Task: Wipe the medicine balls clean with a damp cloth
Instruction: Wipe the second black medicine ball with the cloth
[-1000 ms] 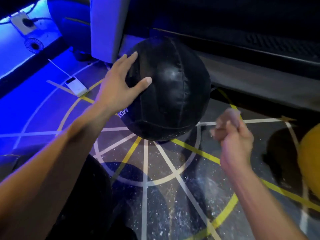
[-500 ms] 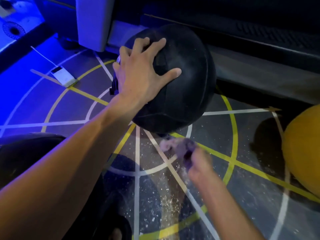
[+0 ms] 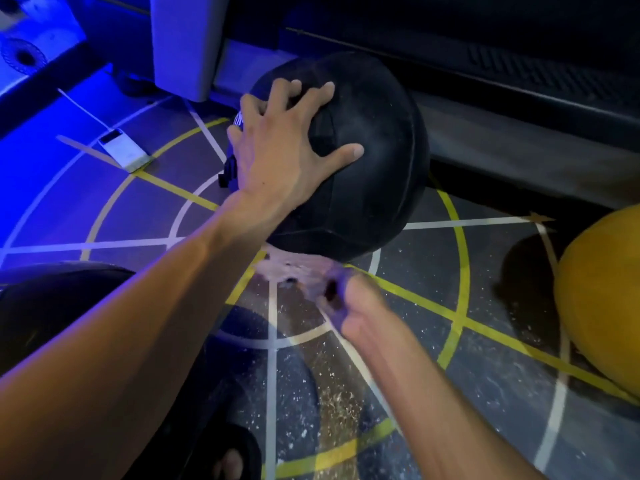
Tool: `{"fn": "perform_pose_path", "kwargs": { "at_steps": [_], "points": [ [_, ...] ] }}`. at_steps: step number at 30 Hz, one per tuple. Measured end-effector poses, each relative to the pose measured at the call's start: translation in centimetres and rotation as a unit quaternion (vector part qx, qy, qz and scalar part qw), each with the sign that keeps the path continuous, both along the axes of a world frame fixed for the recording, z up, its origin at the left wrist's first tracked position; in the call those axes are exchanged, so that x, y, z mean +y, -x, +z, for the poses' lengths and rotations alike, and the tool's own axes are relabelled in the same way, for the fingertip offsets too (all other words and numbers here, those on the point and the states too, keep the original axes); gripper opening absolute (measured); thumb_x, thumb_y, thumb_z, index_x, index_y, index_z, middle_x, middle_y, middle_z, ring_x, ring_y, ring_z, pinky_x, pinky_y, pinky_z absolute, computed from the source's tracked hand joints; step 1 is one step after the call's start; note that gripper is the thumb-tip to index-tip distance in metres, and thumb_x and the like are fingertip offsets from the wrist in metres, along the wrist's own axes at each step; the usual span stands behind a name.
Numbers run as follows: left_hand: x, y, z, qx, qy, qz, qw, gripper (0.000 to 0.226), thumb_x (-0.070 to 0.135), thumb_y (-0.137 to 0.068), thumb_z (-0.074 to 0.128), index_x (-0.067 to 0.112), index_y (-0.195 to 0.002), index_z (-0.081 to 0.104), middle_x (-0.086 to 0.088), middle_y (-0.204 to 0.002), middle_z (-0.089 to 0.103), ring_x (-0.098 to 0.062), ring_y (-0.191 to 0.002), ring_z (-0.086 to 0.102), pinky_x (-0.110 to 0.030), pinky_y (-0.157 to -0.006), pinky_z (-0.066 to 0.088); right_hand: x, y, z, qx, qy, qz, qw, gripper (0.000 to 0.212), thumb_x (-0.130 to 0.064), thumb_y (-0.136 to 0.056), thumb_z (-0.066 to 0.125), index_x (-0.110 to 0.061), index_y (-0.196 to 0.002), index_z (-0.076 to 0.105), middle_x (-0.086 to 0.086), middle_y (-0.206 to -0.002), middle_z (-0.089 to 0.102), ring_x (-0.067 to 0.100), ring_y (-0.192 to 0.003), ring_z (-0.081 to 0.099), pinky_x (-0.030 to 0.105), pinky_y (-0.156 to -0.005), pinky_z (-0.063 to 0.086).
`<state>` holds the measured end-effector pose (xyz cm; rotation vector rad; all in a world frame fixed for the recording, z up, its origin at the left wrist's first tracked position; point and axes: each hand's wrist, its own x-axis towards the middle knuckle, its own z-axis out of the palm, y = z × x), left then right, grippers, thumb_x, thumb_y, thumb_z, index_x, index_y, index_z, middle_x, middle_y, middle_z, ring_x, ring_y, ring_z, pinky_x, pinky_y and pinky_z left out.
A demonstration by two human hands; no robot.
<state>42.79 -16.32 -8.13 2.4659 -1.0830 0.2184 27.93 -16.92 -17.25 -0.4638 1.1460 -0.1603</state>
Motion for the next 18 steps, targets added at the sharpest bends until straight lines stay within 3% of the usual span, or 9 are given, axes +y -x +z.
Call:
{"fn": "perform_pose_path", "kwargs": {
  "at_steps": [4,7,10,14,16,18],
  "points": [
    [1.2,-1.1,0.2,0.02,-0.002,-0.009,1.0,0.087,0.087,-0.078,0.056,0.048,-0.154,0.037,0.009,-0.156,0.036,-0.031,-0.136,0.035,-0.056,-0.101,0.039,-5.7,3.9,-2.1,0.064,0.08,-0.107,0.989,0.023,0.008,-0.103,0.035,0.006,-0.108,0.058,0.028,-0.088,0.064,0.024,-0.058,0.056,0.026,-0.037,0.047],
    [1.8,-1.1,0.0,0.02,-0.017,-0.037,0.999,0.088,0.084,-0.08,0.056,0.049,-0.157,0.031,0.008,-0.16,0.032,-0.031,-0.139,0.032,-0.056,-0.104,0.037,-7.6,2.4,-2.5,0.033,0.123,-0.213,0.969,0.02,0.006,-0.104,0.039,-0.008,-0.107,0.053,0.014,-0.081,0.058,0.016,-0.051,0.054,0.026,-0.045,0.047],
    [1.8,-1.3,-0.2,0.021,-0.032,-0.053,0.998,0.089,0.082,-0.081,0.056,0.05,-0.158,0.025,0.01,-0.166,0.026,-0.03,-0.141,0.03,-0.053,-0.107,0.036,-4.9,0.0,-2.7,0.099,0.175,-0.125,0.972,0.026,0.0,-0.102,0.046,-0.012,-0.085,0.061,0.011,-0.087,0.07,0.022,-0.072,0.065,0.036,-0.067,0.056],
    [3.7,-3.3,-0.5,0.103,0.068,-0.122,0.985,0.08,0.062,-0.088,0.067,0.036,-0.158,0.037,0.008,-0.166,0.032,-0.017,-0.151,0.032,-0.042,-0.122,0.03,-0.7,2.3,-3.7,0.033,0.027,0.042,0.998,0.02,0.004,-0.103,0.042,-0.001,-0.109,0.061,0.019,-0.088,0.073,0.024,-0.067,0.071,0.034,-0.05,0.06],
    [5.1,-3.4,-1.2,0.116,0.127,-0.136,0.976,0.063,0.044,-0.091,0.075,0.027,-0.148,0.053,0.008,-0.158,0.045,-0.005,-0.144,0.042,-0.025,-0.119,0.034,-0.6,4.2,-4.4,0.018,-0.002,0.004,1.0,0.019,0.005,-0.104,0.042,0.003,-0.113,0.059,0.021,-0.097,0.07,0.022,-0.069,0.07,0.028,-0.048,0.058],
    [5.7,-2.7,-1.9,0.066,0.167,-0.124,0.976,0.047,0.038,-0.092,0.076,0.019,-0.134,0.067,0.004,-0.147,0.058,-0.005,-0.134,0.053,-0.019,-0.112,0.04,-1.0,5.9,-4.9,0.02,-0.01,-0.055,0.998,0.021,0.007,-0.103,0.041,0.004,-0.116,0.059,0.018,-0.101,0.066,0.016,-0.056,0.063,0.021,-0.043,0.053]
  ]
}}
